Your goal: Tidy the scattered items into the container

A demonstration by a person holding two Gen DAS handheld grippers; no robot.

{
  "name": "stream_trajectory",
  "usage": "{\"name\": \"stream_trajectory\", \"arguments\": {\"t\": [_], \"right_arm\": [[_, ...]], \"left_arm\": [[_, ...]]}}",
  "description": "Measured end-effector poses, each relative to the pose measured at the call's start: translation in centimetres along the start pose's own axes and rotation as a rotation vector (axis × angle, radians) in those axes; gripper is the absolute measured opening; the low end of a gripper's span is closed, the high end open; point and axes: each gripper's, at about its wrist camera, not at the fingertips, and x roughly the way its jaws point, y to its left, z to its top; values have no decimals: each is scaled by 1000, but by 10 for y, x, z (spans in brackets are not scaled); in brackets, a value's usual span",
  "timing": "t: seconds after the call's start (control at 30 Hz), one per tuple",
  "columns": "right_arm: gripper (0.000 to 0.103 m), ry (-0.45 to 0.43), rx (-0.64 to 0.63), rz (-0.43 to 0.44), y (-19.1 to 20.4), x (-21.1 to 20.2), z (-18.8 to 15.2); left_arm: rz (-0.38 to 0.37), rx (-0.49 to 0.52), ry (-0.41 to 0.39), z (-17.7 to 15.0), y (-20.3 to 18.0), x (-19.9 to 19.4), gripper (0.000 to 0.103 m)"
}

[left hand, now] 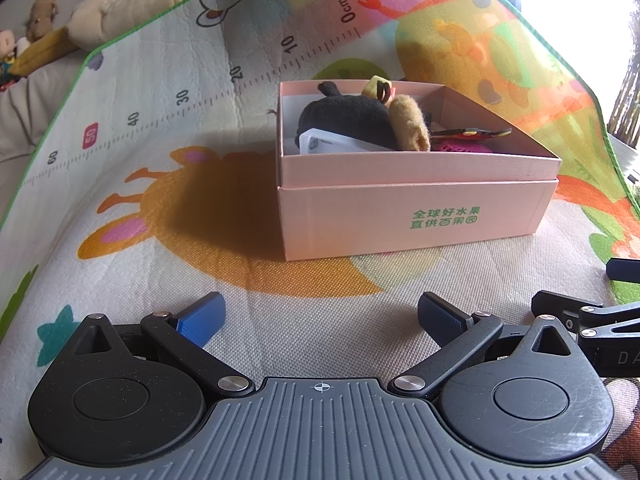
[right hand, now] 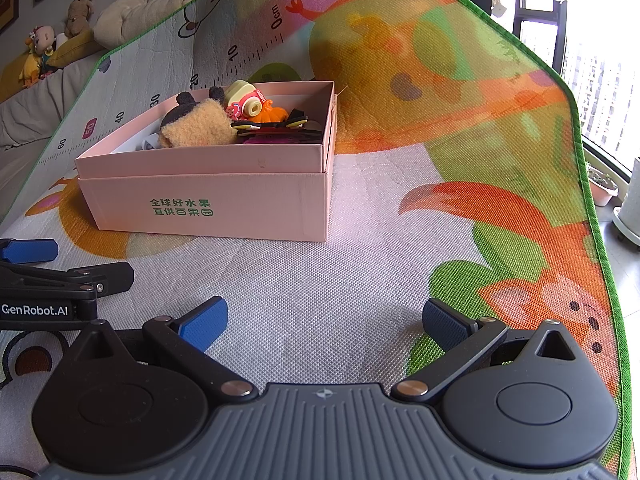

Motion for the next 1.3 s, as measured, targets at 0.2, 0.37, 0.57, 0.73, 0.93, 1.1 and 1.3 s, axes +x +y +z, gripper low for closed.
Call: {"name": "stream_trajectory", "arguments": {"t": [0.2, 0.37, 0.57, 0.73, 0.93, 1.1, 1.3], "right_arm": [[103, 0, 1, 1, 0, 0, 0], [103, 0, 1, 1, 0, 0, 0], [103, 0, 1, 0, 0, 0, 0], [103, 0, 1, 0, 1, 0, 0], [103, 0, 1, 0, 0, 0, 0], [103, 0, 1, 0, 0, 0, 0], [103, 0, 1, 1, 0, 0, 0]], "left_arm": [[0, 1, 0, 0, -1, 0, 103], [2, 2, 0, 0, -1, 0, 103], [-7, 4, 5, 0, -1, 0, 103], [-24, 0, 58, 2, 1, -5, 103], [-17, 6, 55, -3, -2, -10, 103], [-18, 5, 53, -3, -1, -10, 103], [-16, 3, 50, -3, -2, -9, 103]]}}
